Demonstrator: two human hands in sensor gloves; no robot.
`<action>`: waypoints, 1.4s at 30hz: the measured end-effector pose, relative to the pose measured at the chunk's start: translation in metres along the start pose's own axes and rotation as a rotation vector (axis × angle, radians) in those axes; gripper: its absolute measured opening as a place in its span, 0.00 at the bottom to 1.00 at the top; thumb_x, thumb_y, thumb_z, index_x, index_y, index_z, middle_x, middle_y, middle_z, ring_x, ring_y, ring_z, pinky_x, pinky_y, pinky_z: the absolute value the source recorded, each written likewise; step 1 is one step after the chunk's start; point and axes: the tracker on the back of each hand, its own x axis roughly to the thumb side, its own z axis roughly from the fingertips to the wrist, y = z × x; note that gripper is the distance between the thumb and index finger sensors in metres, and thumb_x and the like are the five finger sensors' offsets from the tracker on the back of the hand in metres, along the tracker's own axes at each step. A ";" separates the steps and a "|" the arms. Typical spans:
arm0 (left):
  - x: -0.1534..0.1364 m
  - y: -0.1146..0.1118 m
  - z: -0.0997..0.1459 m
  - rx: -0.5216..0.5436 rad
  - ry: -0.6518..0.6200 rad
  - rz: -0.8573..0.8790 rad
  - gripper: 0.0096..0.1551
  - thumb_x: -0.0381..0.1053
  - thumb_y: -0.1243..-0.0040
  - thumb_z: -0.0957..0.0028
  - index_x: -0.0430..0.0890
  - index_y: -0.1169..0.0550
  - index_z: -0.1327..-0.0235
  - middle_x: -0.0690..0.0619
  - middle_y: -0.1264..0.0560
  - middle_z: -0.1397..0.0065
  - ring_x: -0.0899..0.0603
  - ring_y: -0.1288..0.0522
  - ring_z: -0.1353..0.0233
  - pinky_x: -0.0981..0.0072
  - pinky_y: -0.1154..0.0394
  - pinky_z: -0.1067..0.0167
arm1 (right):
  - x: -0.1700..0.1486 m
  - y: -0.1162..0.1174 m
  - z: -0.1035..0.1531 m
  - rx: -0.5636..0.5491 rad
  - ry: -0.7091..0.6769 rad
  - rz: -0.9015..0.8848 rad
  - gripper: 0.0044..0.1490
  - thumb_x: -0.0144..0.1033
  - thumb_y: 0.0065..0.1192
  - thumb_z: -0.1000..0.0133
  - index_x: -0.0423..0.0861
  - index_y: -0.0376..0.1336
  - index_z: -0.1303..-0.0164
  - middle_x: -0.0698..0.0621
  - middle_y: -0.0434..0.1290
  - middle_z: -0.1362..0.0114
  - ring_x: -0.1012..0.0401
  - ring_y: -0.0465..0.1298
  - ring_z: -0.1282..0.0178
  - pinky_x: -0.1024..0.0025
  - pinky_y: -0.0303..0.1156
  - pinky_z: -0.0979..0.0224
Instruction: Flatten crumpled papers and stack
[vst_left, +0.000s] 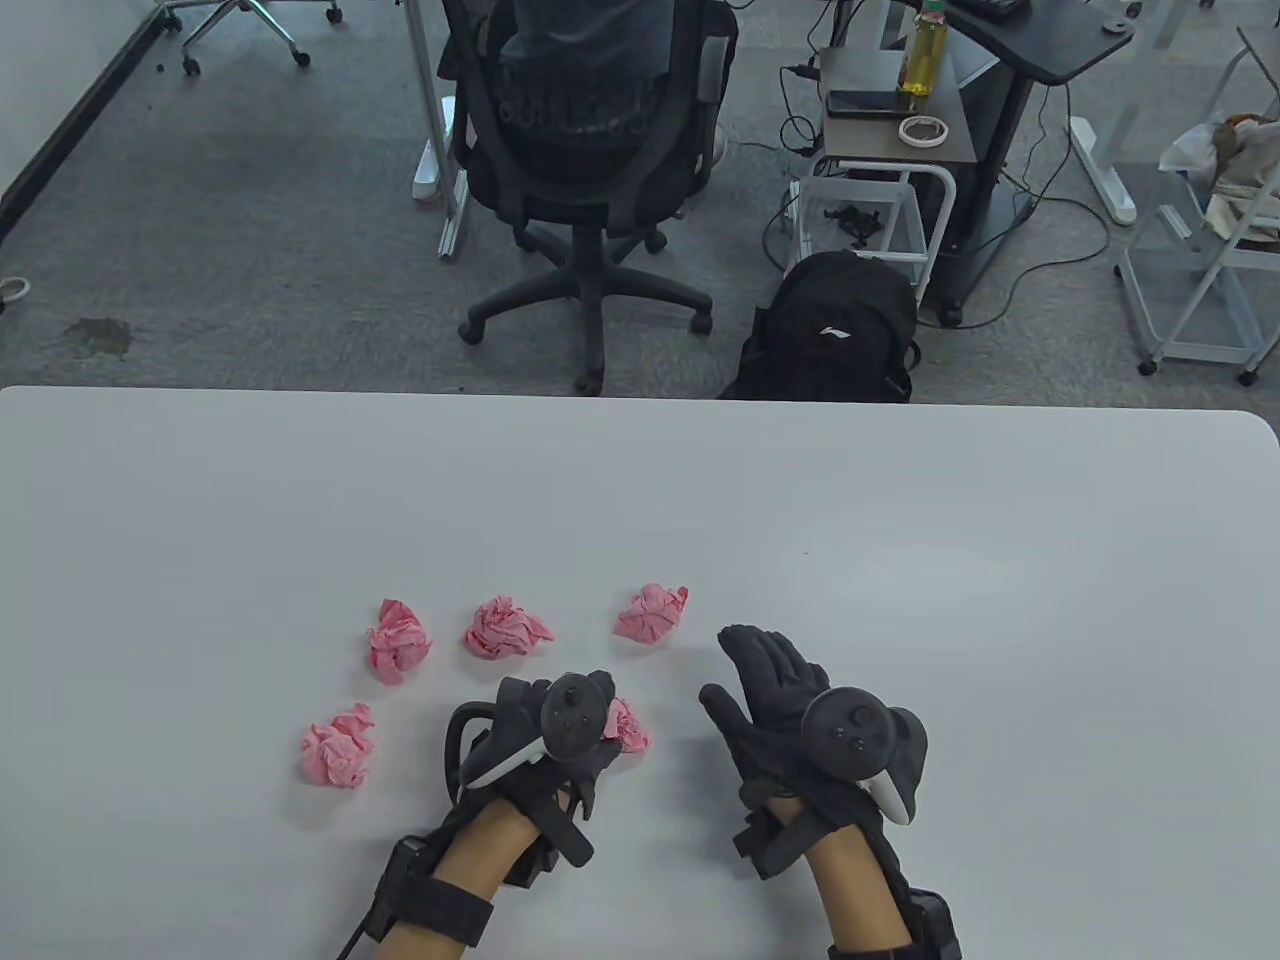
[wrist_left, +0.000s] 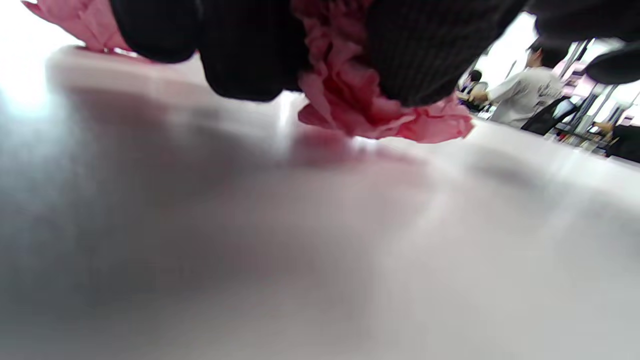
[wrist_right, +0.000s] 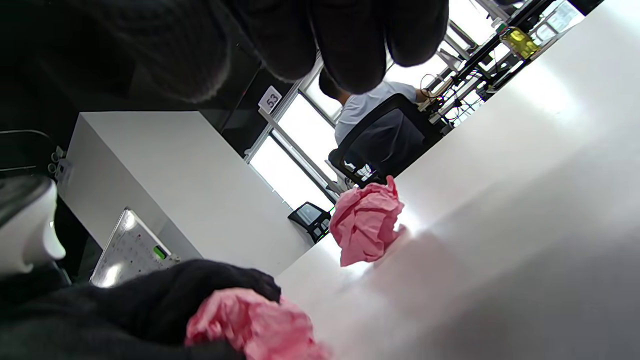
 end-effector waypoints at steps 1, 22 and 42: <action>-0.003 0.006 0.006 0.045 -0.016 0.069 0.41 0.61 0.35 0.48 0.47 0.32 0.24 0.49 0.28 0.30 0.44 0.22 0.40 0.43 0.30 0.32 | 0.004 0.004 0.000 0.012 -0.022 0.002 0.42 0.54 0.59 0.39 0.44 0.54 0.20 0.37 0.61 0.18 0.36 0.58 0.21 0.26 0.49 0.28; -0.028 0.012 0.037 0.040 -0.405 1.108 0.35 0.65 0.48 0.40 0.46 0.29 0.26 0.53 0.21 0.36 0.48 0.15 0.44 0.48 0.28 0.30 | 0.040 0.025 0.007 -0.089 -0.213 -0.511 0.33 0.38 0.72 0.46 0.51 0.62 0.30 0.47 0.73 0.30 0.44 0.72 0.31 0.40 0.65 0.31; -0.027 0.020 0.046 0.221 -0.312 0.855 0.46 0.75 0.46 0.45 0.45 0.30 0.25 0.50 0.22 0.33 0.43 0.16 0.41 0.44 0.28 0.32 | 0.045 0.019 0.012 -0.215 -0.165 -0.296 0.31 0.47 0.75 0.48 0.43 0.68 0.41 0.46 0.79 0.42 0.43 0.77 0.39 0.41 0.69 0.37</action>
